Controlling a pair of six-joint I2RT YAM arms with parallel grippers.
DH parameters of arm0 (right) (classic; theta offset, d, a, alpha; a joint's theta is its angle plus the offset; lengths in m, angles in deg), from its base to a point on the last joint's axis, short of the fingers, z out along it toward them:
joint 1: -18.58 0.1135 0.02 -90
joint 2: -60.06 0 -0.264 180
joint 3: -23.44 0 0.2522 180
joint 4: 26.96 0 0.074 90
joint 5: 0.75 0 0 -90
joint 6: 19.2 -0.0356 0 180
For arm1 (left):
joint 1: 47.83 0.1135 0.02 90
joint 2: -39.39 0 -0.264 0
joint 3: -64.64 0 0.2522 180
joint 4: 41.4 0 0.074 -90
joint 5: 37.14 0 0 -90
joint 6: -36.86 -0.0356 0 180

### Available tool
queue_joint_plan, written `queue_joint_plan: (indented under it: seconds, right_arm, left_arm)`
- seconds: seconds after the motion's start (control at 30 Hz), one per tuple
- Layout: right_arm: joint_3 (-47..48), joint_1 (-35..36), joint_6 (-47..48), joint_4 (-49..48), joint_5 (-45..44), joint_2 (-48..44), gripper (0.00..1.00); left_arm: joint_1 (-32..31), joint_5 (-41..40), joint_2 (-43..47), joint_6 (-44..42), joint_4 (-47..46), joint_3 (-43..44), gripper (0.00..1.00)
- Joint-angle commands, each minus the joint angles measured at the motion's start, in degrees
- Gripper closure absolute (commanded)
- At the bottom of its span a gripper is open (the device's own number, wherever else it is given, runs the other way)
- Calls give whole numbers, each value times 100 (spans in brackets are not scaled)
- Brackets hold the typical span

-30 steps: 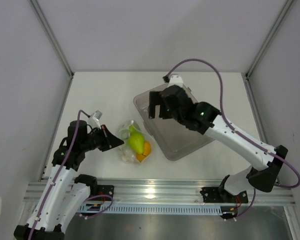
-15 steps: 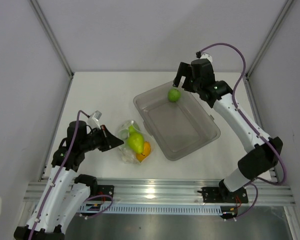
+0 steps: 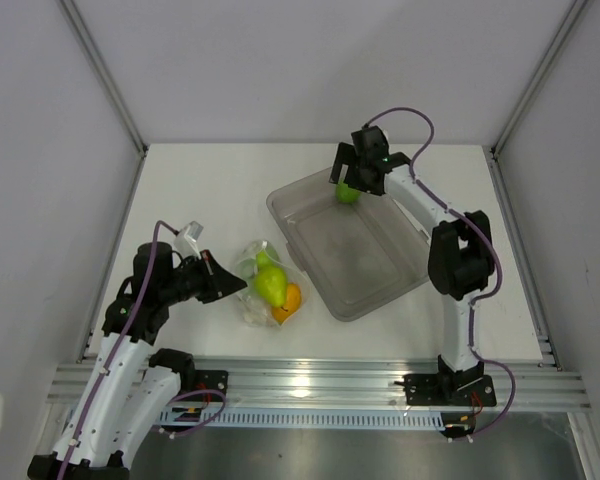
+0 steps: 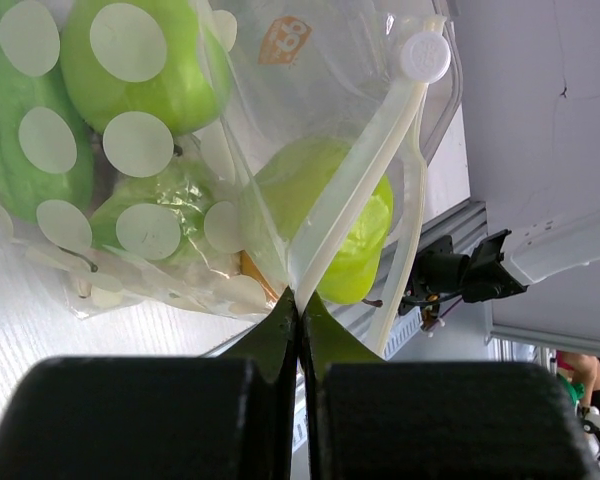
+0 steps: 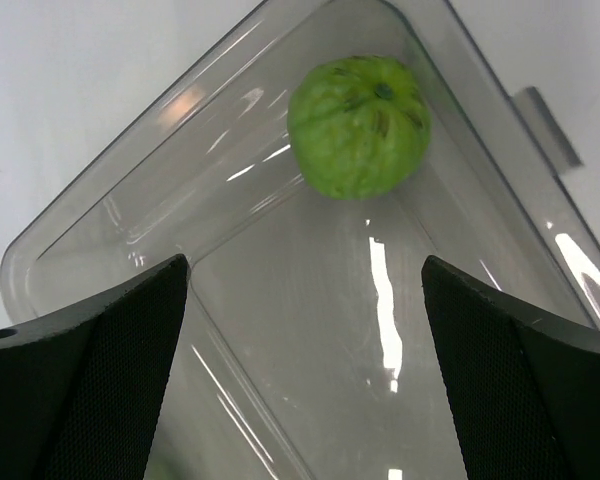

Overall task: Place the food in the zip-top bag and seal the zipper
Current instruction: Pick up the fake fruit from the bin.

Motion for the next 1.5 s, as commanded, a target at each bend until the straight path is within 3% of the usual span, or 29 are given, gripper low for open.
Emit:
queue_joint_plan:
  seconds: [0.0,0.23,1.1,1.27,1.4,1.47]
  right_arm:
    - [495,-26,-207,-286,90,509,1]
    - [970,71,-550,-198,-384,1161,0]
    - [1524,159,-1007,-215,-1272,2084,1]
    - [1480,220,-823,-277,-1325,2014,16]
    - [1427,326,-594,-277,-1369,1900,54]
    - [1348,334,-585,-286,-1282,1804,65]
  left_arm:
    - [-26,12,35,-185,-184,245,99]
    - [-26,117,79,-97,-333,96,99]
    - [-26,285,44,-62,-553,-98,99]
    - [-26,285,62,-88,-509,-80,99]
    - [-26,285,88,-62,-500,-97,99]
    - [-26,285,97,-53,-517,-115,99]
